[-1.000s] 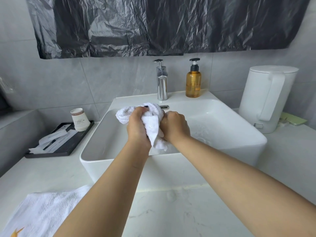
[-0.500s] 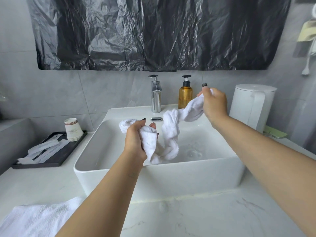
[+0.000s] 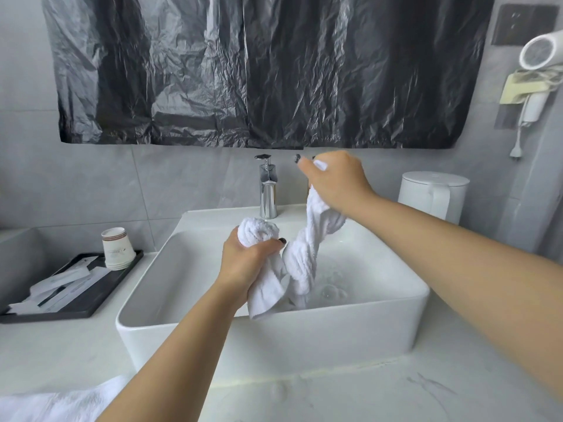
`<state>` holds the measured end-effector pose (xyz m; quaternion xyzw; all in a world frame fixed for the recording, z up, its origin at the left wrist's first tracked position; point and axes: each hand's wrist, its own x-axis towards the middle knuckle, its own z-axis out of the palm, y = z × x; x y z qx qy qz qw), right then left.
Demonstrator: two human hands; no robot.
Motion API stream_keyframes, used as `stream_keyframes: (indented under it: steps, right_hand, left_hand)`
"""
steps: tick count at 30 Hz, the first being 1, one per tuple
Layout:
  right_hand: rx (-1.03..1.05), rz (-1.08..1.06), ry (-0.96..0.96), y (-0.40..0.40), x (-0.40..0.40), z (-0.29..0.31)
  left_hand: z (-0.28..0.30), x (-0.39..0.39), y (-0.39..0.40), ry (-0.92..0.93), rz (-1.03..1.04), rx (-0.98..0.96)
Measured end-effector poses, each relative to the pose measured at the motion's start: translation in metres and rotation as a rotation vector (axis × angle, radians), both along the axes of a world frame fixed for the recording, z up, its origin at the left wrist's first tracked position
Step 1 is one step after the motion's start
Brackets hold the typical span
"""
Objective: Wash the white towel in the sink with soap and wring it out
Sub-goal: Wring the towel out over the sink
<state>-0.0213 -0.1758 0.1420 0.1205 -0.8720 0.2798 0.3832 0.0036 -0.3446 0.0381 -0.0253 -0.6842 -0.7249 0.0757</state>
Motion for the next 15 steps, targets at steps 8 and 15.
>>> stream_keyframes:
  steps: [8, 15]
  right_hand:
    - [0.504, -0.001, -0.017, -0.016, 0.004, 0.028]
    - [0.649, -0.090, -0.021, -0.006, 0.011, 0.026]
  left_hand:
    - [0.018, -0.009, -0.030, 0.004, 0.025, -0.448]
    - [0.007, -0.020, -0.067, -0.083, 0.003, -1.019]
